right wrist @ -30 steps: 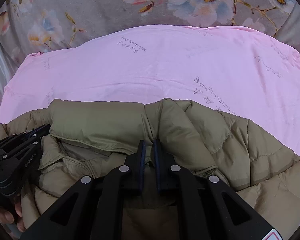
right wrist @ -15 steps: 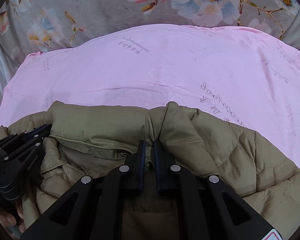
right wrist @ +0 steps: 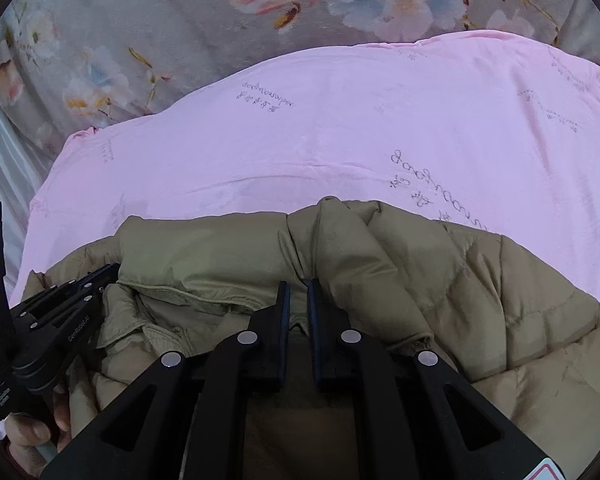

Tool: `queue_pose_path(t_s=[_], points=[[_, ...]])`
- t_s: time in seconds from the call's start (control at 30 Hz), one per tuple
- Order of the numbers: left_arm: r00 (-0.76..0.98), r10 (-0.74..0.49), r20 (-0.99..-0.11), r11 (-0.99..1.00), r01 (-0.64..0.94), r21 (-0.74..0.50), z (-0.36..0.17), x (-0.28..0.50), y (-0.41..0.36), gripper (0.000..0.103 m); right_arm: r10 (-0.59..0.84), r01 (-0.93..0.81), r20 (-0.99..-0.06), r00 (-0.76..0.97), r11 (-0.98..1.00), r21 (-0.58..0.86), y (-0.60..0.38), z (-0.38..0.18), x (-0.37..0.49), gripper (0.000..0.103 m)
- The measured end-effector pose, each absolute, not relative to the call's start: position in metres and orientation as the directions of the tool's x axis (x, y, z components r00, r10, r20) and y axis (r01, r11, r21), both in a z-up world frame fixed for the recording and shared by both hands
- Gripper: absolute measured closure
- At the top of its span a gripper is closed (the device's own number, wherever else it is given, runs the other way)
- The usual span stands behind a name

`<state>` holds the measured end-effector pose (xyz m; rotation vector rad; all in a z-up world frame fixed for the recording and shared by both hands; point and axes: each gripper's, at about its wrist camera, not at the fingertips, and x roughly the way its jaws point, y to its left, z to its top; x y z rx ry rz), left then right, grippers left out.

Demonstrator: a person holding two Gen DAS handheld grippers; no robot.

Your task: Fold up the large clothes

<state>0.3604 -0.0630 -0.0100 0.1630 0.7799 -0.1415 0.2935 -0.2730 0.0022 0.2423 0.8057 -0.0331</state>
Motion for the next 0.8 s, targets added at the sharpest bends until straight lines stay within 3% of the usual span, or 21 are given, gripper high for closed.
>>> queue_pose_path(t_s=[0.03,0.07,0.1,0.17,0.27,0.33,0.63,0.8], points=[[0.706,-0.055,-0.706,0.977,0.184,0.108,-0.007,0.351,-0.061,0.094,0.051,0.124,-0.717,0.696,0.974,0.19,-0.271,0.009,0.277,0.092],[0.71,-0.047,-0.703,0.976,0.182,0.118,-0.003,0.339,-0.058,0.084,0.034,0.123,-0.711,0.703,0.978,0.169,-0.27,0.017,0.257,0.084],[0.721,-0.041,-0.691,0.976,0.176,0.125,0.002,0.323,-0.051,0.06,0.024,0.116,-0.705,0.708,0.982,0.149,-0.269,0.023,0.239,0.08],[0.749,-0.073,-0.659,0.978,0.183,0.1,0.014,0.281,-0.03,0.037,0.04,0.078,-0.688,0.725,0.987,0.14,-0.27,0.034,0.18,0.068],[0.742,-0.154,-0.653,0.975,0.22,0.02,0.024,0.22,0.009,0.034,0.067,0.055,-0.678,0.732,0.986,0.156,-0.281,0.038,0.095,0.053],[0.718,-0.196,-0.668,0.973,0.225,-0.044,0.027,0.182,0.042,0.03,0.076,0.068,-0.68,0.729,0.981,0.183,-0.294,0.034,0.037,0.049],[0.604,-0.288,-0.743,0.955,0.122,-0.271,-0.005,0.043,0.163,0.026,0.125,0.185,-0.769,0.626,0.935,0.302,-0.32,-0.027,-0.159,0.042],[0.515,-0.404,-0.756,0.901,0.083,-0.425,-0.035,-0.011,0.18,0.026,0.162,0.188,-0.737,0.656,0.911,0.367,-0.303,-0.041,-0.202,0.039]])
